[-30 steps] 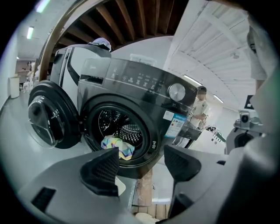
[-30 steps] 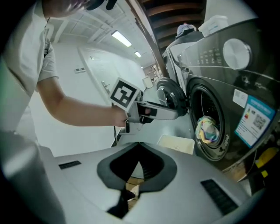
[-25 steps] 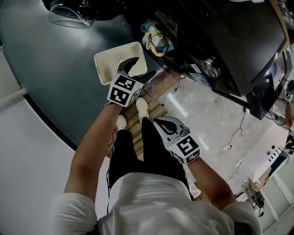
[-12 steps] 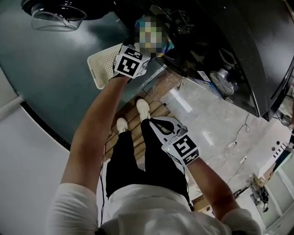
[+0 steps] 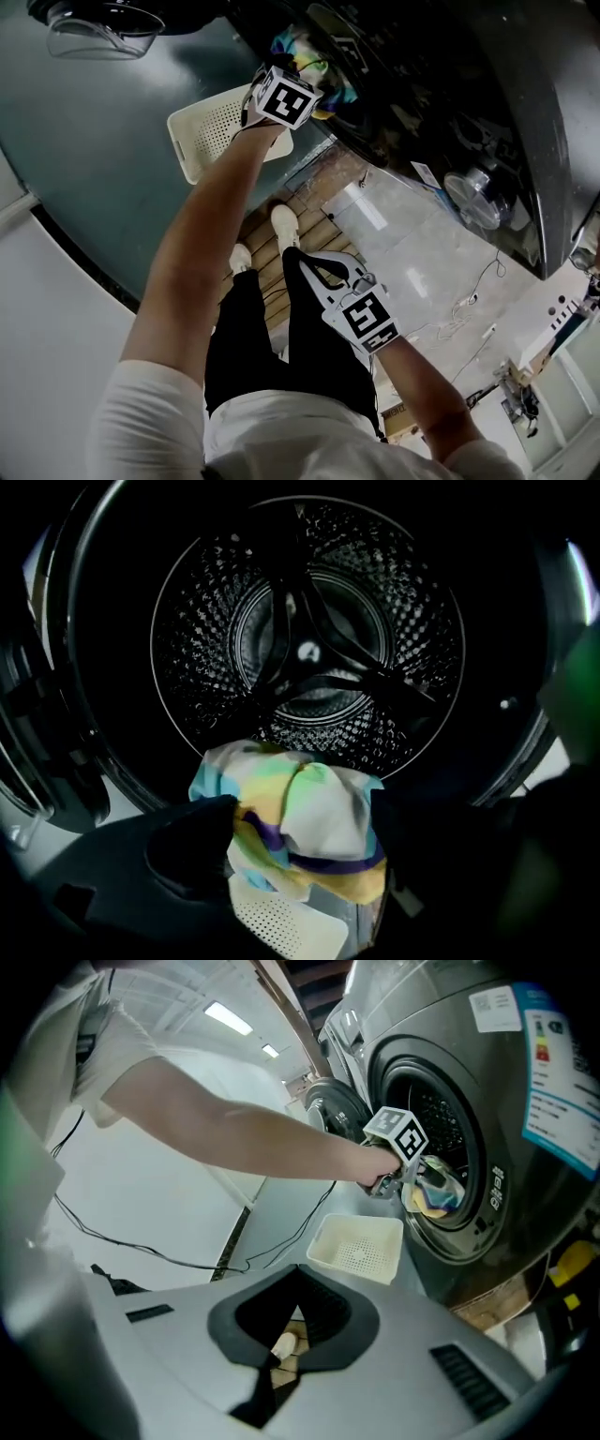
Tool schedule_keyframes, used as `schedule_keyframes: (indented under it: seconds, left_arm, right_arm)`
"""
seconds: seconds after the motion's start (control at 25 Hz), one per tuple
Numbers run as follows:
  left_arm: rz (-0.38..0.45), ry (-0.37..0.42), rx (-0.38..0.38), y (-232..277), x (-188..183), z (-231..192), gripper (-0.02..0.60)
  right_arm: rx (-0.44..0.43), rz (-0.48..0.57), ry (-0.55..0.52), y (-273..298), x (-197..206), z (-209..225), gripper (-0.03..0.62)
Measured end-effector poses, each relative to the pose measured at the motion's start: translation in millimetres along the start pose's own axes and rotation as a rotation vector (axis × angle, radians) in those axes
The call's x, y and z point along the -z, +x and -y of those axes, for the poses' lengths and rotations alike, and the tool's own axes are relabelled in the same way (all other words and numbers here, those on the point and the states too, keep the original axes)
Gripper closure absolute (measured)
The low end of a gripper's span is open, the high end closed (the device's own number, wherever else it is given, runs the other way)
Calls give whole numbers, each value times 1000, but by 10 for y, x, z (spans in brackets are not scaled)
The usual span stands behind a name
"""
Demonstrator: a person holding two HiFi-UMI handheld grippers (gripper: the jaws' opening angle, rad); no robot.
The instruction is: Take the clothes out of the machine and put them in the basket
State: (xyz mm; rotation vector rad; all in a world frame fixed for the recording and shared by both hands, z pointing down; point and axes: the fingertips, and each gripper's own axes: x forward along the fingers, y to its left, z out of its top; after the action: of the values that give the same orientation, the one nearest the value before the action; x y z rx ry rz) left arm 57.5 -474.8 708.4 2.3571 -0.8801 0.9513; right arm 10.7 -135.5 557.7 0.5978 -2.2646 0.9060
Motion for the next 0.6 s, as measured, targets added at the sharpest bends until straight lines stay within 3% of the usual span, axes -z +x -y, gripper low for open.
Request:
schedule_keyframes:
  seconds: [0.36,0.6]
  left_arm:
    - [-157,57,-94,479,313,-166,139]
    - [-191,15,-91,455,392,-194,342]
  right_arm:
    - [12,-28,28,-28,249,92,591]
    - [9,-19,43,-31,248,82,591]
